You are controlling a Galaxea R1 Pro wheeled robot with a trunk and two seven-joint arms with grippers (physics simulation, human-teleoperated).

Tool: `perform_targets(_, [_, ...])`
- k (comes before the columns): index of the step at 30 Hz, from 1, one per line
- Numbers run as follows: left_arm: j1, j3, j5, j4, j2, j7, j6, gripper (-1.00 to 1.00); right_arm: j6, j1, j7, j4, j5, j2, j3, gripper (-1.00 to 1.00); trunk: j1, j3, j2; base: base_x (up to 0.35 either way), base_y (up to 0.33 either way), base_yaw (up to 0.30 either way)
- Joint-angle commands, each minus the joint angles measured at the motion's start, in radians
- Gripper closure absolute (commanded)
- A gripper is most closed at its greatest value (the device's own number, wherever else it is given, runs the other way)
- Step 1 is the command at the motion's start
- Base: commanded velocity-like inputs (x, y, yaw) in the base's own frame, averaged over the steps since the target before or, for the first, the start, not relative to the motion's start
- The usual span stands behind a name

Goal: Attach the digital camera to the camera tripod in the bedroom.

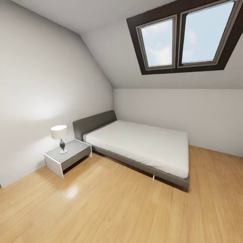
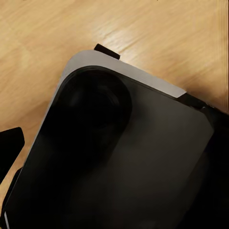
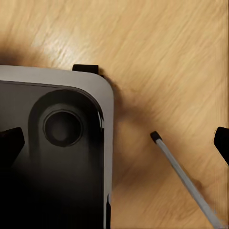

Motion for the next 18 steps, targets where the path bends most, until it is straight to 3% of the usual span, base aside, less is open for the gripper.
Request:
perform_targets(1, [0.000, 0.005, 0.000, -0.001, 0.000, 0.001, -0.002, -1.00, -0.003, -0.001, 0.000, 0.001, 0.002, 0.000, 0.000, -1.00, 0.000, -0.001, 0.000, 0.130, -0.188, 0.000])
perform_targets(16, [0.001, 0.003, 0.000, -0.006, 0.000, 0.001, -0.002, -1.00, -0.008, -0.001, -0.006, -0.001, 0.002, -0.002, -0.001, -1.00, 0.000, -0.001, 0.000, 0.032, -0.042, 0.000])
perform_targets(18, [0.000, -0.001, 0.001, -0.044, 0.004, -0.001, 0.001, -1.00, -0.007, -0.001, -0.015, -0.020, 0.005, -0.011, -0.001, -1.00, 0.000, -0.001, 0.000, 0.001, -0.002, 0.000])
